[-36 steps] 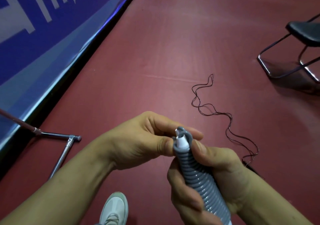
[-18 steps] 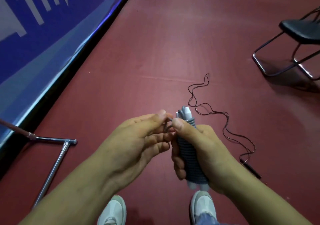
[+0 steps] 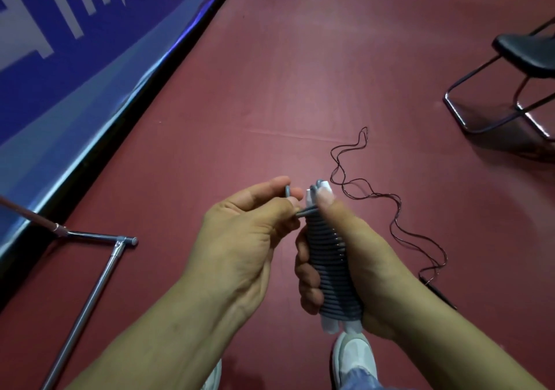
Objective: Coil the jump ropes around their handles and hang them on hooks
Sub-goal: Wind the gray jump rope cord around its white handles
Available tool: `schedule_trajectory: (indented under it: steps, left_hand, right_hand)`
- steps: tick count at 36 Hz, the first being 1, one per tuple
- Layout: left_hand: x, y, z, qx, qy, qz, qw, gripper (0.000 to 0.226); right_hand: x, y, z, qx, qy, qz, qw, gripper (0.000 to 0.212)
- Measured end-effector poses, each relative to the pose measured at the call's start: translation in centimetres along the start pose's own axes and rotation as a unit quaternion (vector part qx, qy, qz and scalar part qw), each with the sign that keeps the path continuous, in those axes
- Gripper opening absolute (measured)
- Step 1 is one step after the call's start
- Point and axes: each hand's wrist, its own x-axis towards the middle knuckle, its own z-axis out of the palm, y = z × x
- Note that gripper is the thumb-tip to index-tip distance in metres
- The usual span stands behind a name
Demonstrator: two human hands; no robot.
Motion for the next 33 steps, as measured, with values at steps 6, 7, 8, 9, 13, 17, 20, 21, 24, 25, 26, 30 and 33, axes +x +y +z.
schedule_trajectory:
  steps: [6,7,8,9,13,17,20,21,24,25,26,30,33]
  left_hand:
    - [0.1,0.5,-0.3,0.017,0.02,0.002,1.0,0.023]
    - [0.1,0.5,-0.3,0.02,0.015,0.01,1.0,0.024]
    - [0.0,0.5,-0.4,0.02,0.006,0.016,1.0,0.025]
    - [-0.1,0.6,-0.4,0.017,-0.007,0.021,1.0,0.026]
    - [-0.8,0.9,-0.8,0.066,-0.068,0.075,0.993,0.028]
    - [-0.9,0.8,-1.6,0.147,-0.091,0.114,0.978,0.026]
    - [-1.0,0.9,-1.3,0.137,-0.11,0.1,0.979,0.024]
    - [-1.0,1.0,-1.2,0.128,-0.114,0.095,0.981,0.023]
    - [-0.9,1.1,-1.1,0.164,-0.107,0.103,0.975,0.021]
    - [-0.9,1.0,-1.1,0.181,-0.103,0.107,0.972,0.021]
    - [-0.8,0.9,-1.1,0.189,-0.1,0.111,0.97,0.021]
    - [-1.2,0.5,-0.8,0.199,-0.091,0.138,0.966,0.021]
    - [-1.1,0.6,-0.7,0.236,-0.068,0.177,0.953,0.021]
  right_hand:
    - [0.2,0.2,0.1,0.01,0.007,-0.023,1.0,0.065]
    - [0.3,0.3,0.1,0.0,0.013,-0.036,0.999,0.064]
    - [0.3,0.3,0.1,-0.011,0.019,-0.047,0.999,0.063]
    - [0.3,0.3,0.1,-0.019,0.025,-0.057,0.998,0.063]
    - [0.4,-0.1,-0.2,-0.045,0.044,-0.089,0.994,0.061]
    - [0.4,-0.2,-0.6,-0.112,0.079,-0.138,0.981,0.056]
    - [0.3,0.0,-0.5,-0.142,0.092,-0.157,0.973,0.056]
    - [0.2,0.0,-0.4,-0.146,0.091,-0.165,0.971,0.055]
    - [0.2,0.1,-0.3,-0.154,0.089,-0.184,0.967,0.054]
    - [0.2,0.0,-0.4,-0.162,0.09,-0.185,0.965,0.054]
    - [0.2,0.0,-0.4,-0.17,0.09,-0.185,0.964,0.055]
    - [0.1,-0.2,-0.6,-0.167,0.089,-0.182,0.965,0.06]
    - [0.0,-0.5,-0.7,-0.17,0.092,-0.175,0.965,0.063]
